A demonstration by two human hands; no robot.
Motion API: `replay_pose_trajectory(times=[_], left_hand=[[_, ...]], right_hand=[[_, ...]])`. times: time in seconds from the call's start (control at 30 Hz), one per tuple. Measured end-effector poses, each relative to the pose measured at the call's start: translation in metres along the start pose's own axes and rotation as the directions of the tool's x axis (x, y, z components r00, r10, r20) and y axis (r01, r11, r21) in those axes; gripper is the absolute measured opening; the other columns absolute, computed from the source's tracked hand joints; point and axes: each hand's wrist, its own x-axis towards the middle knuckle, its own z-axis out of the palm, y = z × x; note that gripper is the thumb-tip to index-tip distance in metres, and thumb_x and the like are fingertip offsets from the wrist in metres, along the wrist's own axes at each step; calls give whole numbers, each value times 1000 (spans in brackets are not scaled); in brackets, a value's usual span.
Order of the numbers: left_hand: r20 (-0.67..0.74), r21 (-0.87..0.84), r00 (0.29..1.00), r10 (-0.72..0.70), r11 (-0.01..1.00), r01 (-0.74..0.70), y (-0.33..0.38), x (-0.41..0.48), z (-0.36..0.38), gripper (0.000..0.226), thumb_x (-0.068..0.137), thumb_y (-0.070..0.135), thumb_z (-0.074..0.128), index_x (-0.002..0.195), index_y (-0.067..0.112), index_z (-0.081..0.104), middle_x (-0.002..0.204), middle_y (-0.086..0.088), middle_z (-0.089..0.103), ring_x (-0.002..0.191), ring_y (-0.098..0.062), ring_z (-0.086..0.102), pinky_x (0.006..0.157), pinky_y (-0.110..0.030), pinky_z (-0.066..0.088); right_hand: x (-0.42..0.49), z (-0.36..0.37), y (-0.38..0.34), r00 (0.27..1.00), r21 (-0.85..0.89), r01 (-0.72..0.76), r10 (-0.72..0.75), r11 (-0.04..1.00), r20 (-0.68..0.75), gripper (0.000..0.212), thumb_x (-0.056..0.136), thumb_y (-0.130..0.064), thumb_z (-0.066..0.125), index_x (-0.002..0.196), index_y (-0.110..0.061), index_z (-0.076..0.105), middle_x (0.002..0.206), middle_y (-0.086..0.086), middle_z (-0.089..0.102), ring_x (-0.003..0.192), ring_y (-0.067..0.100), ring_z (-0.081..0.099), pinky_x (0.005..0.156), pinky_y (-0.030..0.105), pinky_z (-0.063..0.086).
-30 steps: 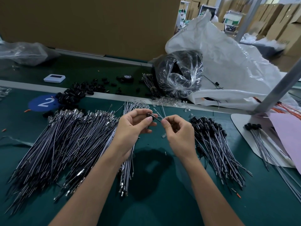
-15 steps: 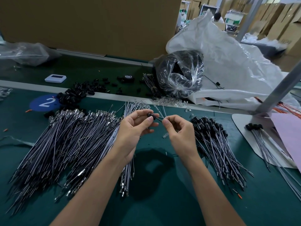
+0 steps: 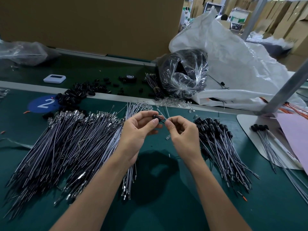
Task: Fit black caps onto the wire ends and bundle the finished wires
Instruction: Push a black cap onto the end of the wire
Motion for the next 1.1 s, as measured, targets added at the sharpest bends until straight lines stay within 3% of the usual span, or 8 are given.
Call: replay_pose_trajectory(times=[0.2,0.37,0.57,0.77,0.93,1.0,1.1], left_hand=[[-15,-8,1000,10,1000,-10,-1,0,1,17,89,-2,61,99,10,67,92,-5,76,82,-14,72,67,-20,54],[1,111,1000,5,994,-5,-7,0,3,18,88,-4,63,97,11,68,88,-4,76,78,-13,71,68,-20,54],[-37,147,999,36,989,-30,-8,-1,4,24,85,-8,65,96,12,73,92,-2,75,85,-11,68,74,-20,55],[-23,-162,997,-71,985,66,-4,-1,7,15,73,14,71,86,14,79,88,-4,75,80,-12,70,71,-20,55],[-118,-282,990,-76,959,40,-2,1,6,21,70,11,70,90,9,77,84,-7,75,76,-14,71,71,-19,56],[-181,-353,978,-104,935,34,0,2,2,21,68,9,71,89,7,75,84,-8,75,78,-15,72,70,-20,56],[-254,-465,953,-163,885,27,3,2,-4,11,67,7,73,77,10,75,82,-7,75,77,-15,72,67,-20,57]], right_hand=[[-1,0,-1,1000,-26,-5,5,1000,16,12,91,-12,67,78,-14,68,59,-11,57,50,3,44,51,20,37],[-1,-1,-1,1000,-17,-6,6,1000,-5,11,90,-13,67,80,-10,70,67,-5,66,55,5,53,56,24,43],[-3,1,-5,995,133,-57,67,989,-73,16,86,-13,73,74,-22,69,61,-9,65,53,6,54,54,28,49],[-6,3,-10,994,180,-50,66,982,-83,21,82,-9,76,72,-26,70,63,-7,69,53,9,60,55,25,50],[-8,4,-12,997,225,-54,65,973,-42,10,85,-9,73,78,-15,70,69,3,70,62,17,66,57,28,54],[-7,2,-11,996,193,-56,69,980,-65,13,85,-11,74,75,-18,70,67,1,69,62,22,65,59,34,54],[-4,-1,-9,995,116,-51,60,992,-77,18,82,-11,77,72,-24,71,66,1,69,63,28,65,58,33,55]])
